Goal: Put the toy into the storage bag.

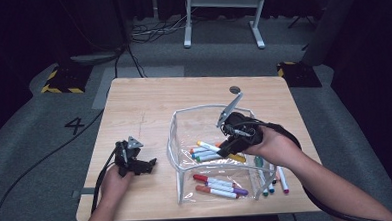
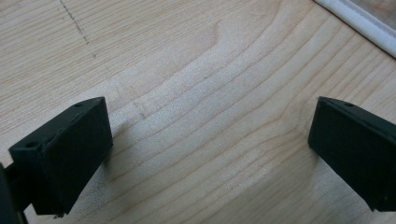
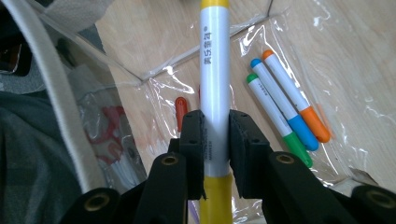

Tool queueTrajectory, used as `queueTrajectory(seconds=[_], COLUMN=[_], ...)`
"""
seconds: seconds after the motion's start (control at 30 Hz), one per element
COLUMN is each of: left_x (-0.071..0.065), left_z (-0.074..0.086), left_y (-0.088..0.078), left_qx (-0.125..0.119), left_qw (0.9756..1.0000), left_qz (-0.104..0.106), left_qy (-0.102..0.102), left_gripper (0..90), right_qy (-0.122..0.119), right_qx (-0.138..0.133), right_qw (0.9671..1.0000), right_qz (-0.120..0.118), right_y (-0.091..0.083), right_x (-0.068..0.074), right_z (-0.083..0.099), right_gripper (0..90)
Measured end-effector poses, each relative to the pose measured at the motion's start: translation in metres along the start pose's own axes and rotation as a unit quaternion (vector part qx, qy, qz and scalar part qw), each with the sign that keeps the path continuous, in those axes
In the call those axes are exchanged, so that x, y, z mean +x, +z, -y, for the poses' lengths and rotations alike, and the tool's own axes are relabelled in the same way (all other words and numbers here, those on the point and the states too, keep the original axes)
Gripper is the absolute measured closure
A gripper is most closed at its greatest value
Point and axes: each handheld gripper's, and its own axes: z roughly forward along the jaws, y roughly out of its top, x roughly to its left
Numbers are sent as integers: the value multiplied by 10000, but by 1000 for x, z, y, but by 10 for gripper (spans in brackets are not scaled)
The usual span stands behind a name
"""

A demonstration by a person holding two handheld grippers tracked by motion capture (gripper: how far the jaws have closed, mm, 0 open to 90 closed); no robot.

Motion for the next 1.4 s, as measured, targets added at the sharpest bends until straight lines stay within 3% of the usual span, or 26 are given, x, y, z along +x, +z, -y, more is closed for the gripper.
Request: queueTrajectory(seconds=[0.3,0.67,0.9,1.23,1.33,1.37,1.4], left_x=[0,0,0,0,0,0,0], left_z=[0,0,0,0,0,0,0], left_y=[0,0,0,0,0,0,0], left_qx=[2,1,8,1,3,2,3], left_qw=[10000,10000,10000,10000,10000,10000,10000], left_qz=[1,0,-1,1,2,9,10], left_qy=[2,2,2,1,2,3,7], left_gripper=[0,0,0,0,0,0,0], right_qy=[-168,-432,-399,-465,-513,-469,-469], right_qx=[302,743,1126,1666,1883,1990,2064], right_qw=[9994,9963,9928,9848,9806,9786,9767], right_qz=[-73,-68,-107,-148,-156,-245,-359], right_y=[26,54,69,90,98,100,102], right_x=[2,6,3,-2,-3,-4,-5], right_z=[0,1,1,-1,0,0,2], right_gripper=[760,759,759,758,755,741,662])
